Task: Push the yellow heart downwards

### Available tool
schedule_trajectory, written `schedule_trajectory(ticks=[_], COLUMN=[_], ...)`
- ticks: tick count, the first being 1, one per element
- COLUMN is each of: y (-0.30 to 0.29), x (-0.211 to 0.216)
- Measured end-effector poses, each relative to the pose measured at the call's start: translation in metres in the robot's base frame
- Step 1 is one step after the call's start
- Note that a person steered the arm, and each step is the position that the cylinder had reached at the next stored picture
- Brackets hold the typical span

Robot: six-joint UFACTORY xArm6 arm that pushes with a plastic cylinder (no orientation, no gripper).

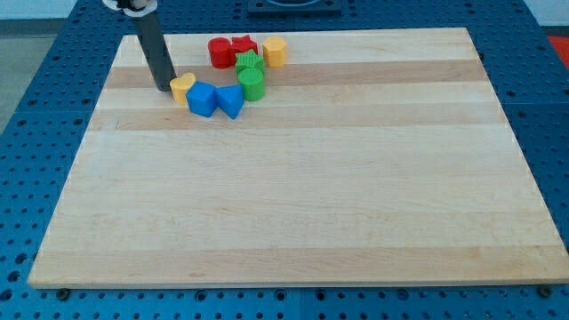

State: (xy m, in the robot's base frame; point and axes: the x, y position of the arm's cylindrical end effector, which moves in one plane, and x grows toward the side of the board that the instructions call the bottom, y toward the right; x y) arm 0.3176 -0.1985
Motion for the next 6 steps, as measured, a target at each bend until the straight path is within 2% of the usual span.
schedule_trajectory(ticks=[1, 2, 3, 6], y=[-0.02, -0.04, -0.04, -0.014], x=[0.001, 0.023, 0.043, 0.044])
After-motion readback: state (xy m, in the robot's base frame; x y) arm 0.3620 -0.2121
